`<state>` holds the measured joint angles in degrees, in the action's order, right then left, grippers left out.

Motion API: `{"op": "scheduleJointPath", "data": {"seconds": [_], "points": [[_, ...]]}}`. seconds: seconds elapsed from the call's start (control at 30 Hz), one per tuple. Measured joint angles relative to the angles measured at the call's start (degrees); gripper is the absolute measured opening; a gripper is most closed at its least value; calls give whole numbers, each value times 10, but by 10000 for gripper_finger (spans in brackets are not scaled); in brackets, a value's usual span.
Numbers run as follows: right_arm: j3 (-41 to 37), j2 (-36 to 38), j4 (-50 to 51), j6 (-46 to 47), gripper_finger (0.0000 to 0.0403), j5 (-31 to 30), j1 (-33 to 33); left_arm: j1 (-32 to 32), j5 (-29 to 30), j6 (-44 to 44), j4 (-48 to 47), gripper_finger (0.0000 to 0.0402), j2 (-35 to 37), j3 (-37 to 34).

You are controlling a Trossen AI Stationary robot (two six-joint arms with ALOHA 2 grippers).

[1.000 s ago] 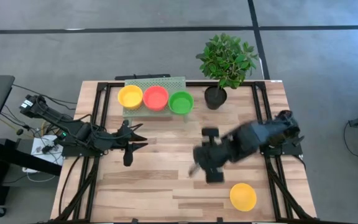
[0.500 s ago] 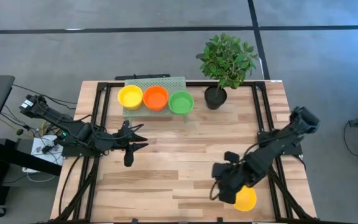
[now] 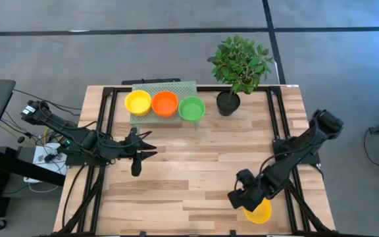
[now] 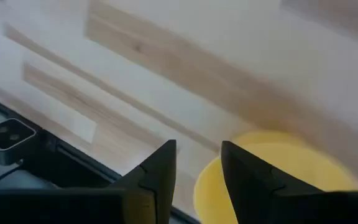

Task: Pick & Place Mini bowls
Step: Stack the yellow bowl on top of the yellow bowl on the shelf

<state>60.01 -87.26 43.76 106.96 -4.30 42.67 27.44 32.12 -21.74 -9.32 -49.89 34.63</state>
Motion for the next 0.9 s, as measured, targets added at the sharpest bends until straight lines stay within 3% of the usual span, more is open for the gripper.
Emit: {"op": "scheduleJointPath", "data": {"seconds": [0.33,0.57,0.7,0.9], "points": [[2,-65,-91,67,123,46,1,0,0,25,3,95,0,0],[24,-67,-73,114,123,48,17,0,0,38,4,95,0,0],[25,-83,-64,151,123,80,35,0,0,39,4,95,0,0],[25,-111,-62,142,123,94,32,0,0,36,4,95,0,0]]}}
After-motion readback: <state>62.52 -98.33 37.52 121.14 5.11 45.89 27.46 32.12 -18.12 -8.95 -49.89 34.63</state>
